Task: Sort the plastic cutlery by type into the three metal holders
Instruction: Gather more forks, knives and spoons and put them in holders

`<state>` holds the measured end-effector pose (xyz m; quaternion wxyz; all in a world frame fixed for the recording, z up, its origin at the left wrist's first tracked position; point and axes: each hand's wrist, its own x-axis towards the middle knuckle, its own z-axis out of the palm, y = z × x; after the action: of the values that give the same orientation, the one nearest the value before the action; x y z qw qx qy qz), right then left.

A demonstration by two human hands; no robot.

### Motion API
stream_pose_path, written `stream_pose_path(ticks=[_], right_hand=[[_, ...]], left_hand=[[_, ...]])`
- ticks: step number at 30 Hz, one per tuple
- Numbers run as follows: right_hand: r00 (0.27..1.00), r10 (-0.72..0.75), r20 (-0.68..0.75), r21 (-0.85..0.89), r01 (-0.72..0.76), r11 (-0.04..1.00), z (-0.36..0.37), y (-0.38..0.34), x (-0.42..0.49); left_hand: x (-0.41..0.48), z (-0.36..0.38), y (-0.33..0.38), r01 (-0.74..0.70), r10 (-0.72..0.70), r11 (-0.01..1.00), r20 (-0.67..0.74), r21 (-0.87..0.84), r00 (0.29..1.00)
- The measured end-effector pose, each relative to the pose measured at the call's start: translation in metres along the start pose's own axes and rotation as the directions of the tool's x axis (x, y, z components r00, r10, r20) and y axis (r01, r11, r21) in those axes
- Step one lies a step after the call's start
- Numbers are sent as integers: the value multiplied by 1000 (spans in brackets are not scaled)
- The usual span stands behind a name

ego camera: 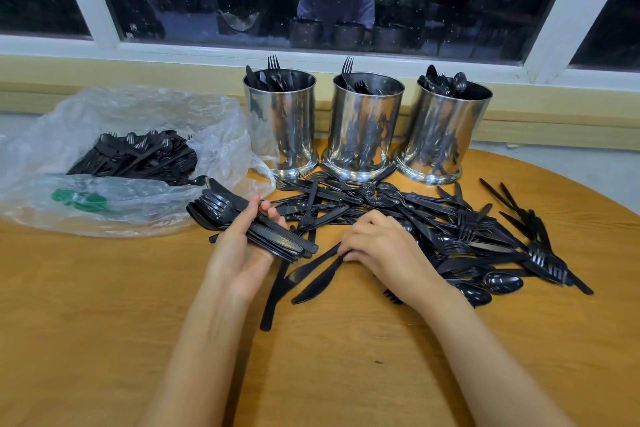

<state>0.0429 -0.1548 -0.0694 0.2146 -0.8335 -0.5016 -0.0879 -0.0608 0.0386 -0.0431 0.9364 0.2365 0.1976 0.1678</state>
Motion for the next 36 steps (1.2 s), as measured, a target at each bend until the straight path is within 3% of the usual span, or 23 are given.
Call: stream_pose_path(ticks=[4,7,10,16,20,25,31,36], right_hand=[[980,-52,-190,97,71,993,-8,0,-2],[923,167,-347,372,-29,928,-10,-13,0],[868,401,-292,612,-152,776,-9,-29,5],[829,531,-174,801,-194,566,-8,-54,11],[805,561,-190,767,-235,597,-1,-59,11],[870,472,-139,715,-241,656,6,-67,11],[891,391,-232,431,-266,862,-8,-32,6],[953,290,88,102,-298,949,-8,-7,-5]], left_hand=[[2,-2,0,-13,13,1000,-5,18,1000],[3,-2,-3,-36,36,998,6,60,999],[-1,1,-9,-74,71,990,27,122,997],[-5,7,-23,-78,66,966,54,248,996],[-14,14,-30,-56,26,944,96,324,995],[-16,16,-29,-35,12,947,75,318,997],[-11,10,-15,-153,153,937,26,314,988],[-9,6,-11,-169,175,928,12,331,985]])
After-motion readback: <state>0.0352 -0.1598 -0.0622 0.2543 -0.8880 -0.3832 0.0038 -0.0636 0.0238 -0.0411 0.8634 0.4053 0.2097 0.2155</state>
